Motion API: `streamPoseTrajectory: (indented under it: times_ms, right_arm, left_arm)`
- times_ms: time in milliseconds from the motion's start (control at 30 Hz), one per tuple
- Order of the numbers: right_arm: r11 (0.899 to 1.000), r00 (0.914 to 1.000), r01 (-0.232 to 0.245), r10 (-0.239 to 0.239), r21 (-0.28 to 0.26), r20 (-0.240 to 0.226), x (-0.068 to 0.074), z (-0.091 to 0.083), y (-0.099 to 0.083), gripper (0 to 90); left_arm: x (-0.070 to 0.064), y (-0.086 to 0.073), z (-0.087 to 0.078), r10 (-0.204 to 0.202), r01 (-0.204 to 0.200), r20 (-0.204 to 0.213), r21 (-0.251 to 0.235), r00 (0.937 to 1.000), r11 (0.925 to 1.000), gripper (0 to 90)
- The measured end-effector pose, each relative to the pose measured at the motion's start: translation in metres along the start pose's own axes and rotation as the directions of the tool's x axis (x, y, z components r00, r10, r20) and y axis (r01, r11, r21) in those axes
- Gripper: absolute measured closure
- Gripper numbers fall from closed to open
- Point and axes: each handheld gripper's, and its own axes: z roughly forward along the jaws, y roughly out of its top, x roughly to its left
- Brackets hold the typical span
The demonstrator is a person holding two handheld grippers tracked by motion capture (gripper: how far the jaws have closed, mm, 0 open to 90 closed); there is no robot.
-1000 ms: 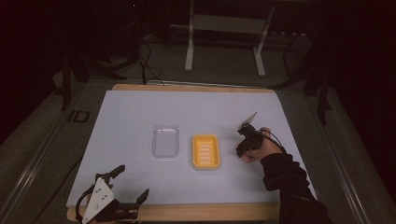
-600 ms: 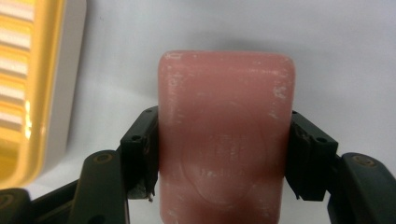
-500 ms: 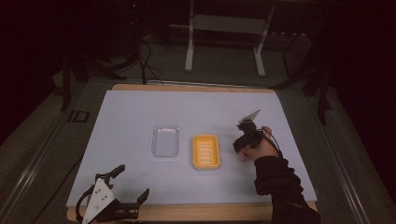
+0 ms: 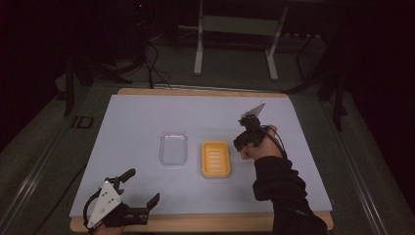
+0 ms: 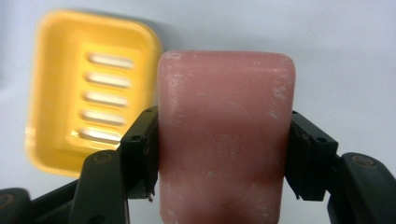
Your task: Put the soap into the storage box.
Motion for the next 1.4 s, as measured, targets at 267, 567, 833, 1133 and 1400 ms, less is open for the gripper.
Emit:
streamPoseTrajectory:
  times_ms: [267, 567, 833, 1133, 1400]
  right_arm:
    - [0.998, 0.9966, 0.007, -0.012, -0.063, -0.082, 0.046, -0.013, 0.010, 37.5]
    - [0.996, 0.9945, -0.024, 0.015, -0.086, -0.104, 0.069, 0.004, 0.003, 37.5]
    - [0.998, 0.9945, -0.038, 0.033, -0.045, -0.099, 0.076, 0.037, -0.004, 37.5]
    - [0.998, 0.9942, -0.054, 0.051, -0.028, -0.095, 0.084, 0.062, -0.009, 37.5]
    - [0.997, 0.9939, -0.072, 0.070, -0.014, -0.085, 0.084, 0.074, -0.011, 37.3]
  left_arm:
    - [-0.004, 0.000, 0.002, 0.038, -0.038, -0.001, 0.013, 0.9993, 0.9992, 0.2]
    - [-0.004, 0.000, 0.002, 0.042, -0.042, -0.001, 0.015, 0.9991, 0.9990, 0.2]
    - [-0.005, 0.000, 0.002, 0.048, -0.048, 0.008, 0.019, 0.9988, 0.9987, 0.2]
    - [-0.005, 0.000, 0.002, 0.052, -0.052, 0.014, 0.019, 0.9986, 0.9985, 0.2]
    - [-0.006, 0.001, 0.002, 0.055, -0.055, 0.020, 0.021, 0.9983, 0.9983, 0.2]
